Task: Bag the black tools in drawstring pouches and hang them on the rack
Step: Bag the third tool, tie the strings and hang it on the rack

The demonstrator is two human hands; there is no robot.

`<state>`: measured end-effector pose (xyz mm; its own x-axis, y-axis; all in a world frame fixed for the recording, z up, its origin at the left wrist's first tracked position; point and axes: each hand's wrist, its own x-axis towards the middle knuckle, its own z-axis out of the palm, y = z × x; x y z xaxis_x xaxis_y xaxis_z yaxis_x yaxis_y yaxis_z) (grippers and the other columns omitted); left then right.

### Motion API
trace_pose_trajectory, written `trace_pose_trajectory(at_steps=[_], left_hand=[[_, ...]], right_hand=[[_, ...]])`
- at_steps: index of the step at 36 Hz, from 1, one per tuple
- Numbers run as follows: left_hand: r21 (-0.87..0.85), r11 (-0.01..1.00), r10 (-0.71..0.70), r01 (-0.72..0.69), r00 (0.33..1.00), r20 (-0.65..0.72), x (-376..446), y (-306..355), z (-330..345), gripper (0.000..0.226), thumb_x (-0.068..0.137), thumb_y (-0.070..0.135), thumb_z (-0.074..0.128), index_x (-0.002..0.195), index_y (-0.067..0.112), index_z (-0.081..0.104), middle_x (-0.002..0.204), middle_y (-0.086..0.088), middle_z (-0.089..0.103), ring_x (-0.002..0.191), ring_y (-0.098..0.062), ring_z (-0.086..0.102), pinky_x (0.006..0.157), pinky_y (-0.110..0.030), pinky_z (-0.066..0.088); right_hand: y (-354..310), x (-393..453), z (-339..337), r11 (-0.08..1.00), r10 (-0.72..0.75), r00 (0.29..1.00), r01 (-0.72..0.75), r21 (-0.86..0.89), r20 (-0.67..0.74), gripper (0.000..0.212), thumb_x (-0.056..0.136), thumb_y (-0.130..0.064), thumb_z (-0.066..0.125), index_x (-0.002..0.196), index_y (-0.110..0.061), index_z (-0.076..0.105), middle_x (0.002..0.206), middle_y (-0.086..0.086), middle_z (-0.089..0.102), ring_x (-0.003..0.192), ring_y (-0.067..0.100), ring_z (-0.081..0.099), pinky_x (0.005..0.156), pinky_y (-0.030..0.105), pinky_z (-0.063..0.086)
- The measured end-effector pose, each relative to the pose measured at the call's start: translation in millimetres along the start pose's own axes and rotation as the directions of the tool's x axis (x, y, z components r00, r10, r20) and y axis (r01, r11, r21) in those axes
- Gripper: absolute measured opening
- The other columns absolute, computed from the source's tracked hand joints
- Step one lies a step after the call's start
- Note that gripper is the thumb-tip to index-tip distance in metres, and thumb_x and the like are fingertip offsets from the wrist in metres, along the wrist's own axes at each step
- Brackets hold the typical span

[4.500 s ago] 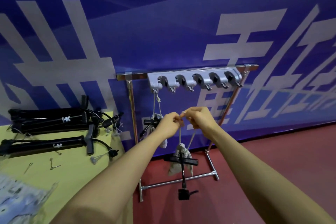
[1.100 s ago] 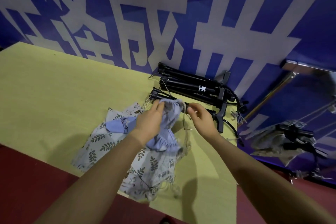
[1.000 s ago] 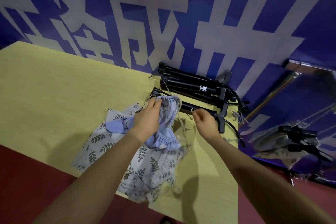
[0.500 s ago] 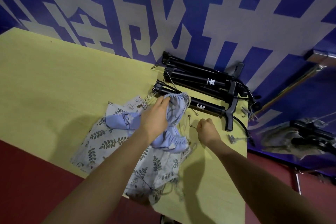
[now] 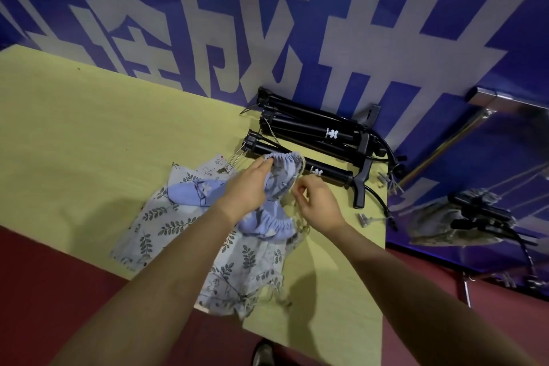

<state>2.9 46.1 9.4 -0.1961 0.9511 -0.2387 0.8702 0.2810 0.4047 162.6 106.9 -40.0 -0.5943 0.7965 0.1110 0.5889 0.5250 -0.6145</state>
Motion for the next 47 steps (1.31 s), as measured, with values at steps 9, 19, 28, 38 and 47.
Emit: trace_pose_trajectory(at_steps=[9, 19, 28, 38, 47], left_hand=[[-0.040, 0.999, 0.010, -0.012, 0.998, -0.057, -7, -5, -23, 0.076, 0.086, -0.011, 0.041, 0.150, 0.023, 0.019, 0.159, 0.004, 0.015, 0.137, -0.024, 0.036, 0.088, -0.034, 0.046], [-0.056, 0.998, -0.044, 0.038, 0.994, -0.104, 5, 0, -26, 0.063, 0.086, -0.004, 0.046, 0.143, 0.021, 0.035, 0.143, -0.004, 0.038, 0.121, -0.030, 0.048, 0.084, -0.044, 0.051], [-0.131, 0.984, -0.130, 0.119, 0.988, -0.083, 26, 18, -11, 0.037, 0.087, -0.003, 0.048, 0.113, 0.018, 0.062, 0.103, -0.006, 0.064, 0.060, -0.021, 0.048, 0.046, -0.024, 0.027], [-0.146, 0.966, -0.227, 0.216, 0.971, -0.068, 52, 27, 7, 0.025, 0.090, 0.000, 0.050, 0.107, 0.013, 0.063, 0.096, -0.006, 0.062, 0.062, -0.015, 0.047, 0.049, -0.026, 0.030], [0.020, 0.980, -0.191, 0.196, 0.970, -0.151, 70, 18, 31, 0.022, 0.087, 0.003, 0.052, 0.105, 0.013, 0.060, 0.114, -0.007, 0.057, 0.106, -0.027, 0.047, 0.083, -0.033, 0.035]], right_hand=[[-33, 13, 13, 0.953, -0.188, 0.980, 0.197, -0.231, 0.063, 0.012, 0.090, -0.020, 0.058, 0.092, -0.014, 0.068, 0.093, 0.006, 0.061, 0.092, 0.025, 0.049, 0.073, 0.029, 0.024], [-34, 15, -8, 0.985, -0.157, 0.964, 0.138, -0.101, -0.217, 0.015, 0.087, -0.023, 0.056, 0.080, -0.010, 0.056, 0.077, -0.002, 0.050, 0.074, 0.018, 0.046, 0.066, 0.023, 0.027], [1, 50, -21, 0.988, 0.108, 0.981, -0.124, -0.095, -0.159, 0.022, 0.097, -0.016, 0.046, 0.115, -0.007, 0.054, 0.115, 0.011, 0.053, 0.105, 0.028, 0.046, 0.088, 0.038, 0.041], [62, 85, -11, 0.922, 0.268, 0.936, -0.181, -0.342, 0.226, 0.052, 0.094, -0.021, 0.051, 0.143, -0.013, 0.035, 0.141, 0.015, 0.045, 0.125, 0.036, 0.044, 0.100, 0.041, 0.035], [74, 113, -2, 0.906, 0.224, 0.912, -0.065, -0.419, 0.344, 0.046, 0.089, -0.028, 0.056, 0.133, -0.020, 0.045, 0.123, 0.014, 0.054, 0.114, 0.035, 0.051, 0.089, 0.040, 0.042]])
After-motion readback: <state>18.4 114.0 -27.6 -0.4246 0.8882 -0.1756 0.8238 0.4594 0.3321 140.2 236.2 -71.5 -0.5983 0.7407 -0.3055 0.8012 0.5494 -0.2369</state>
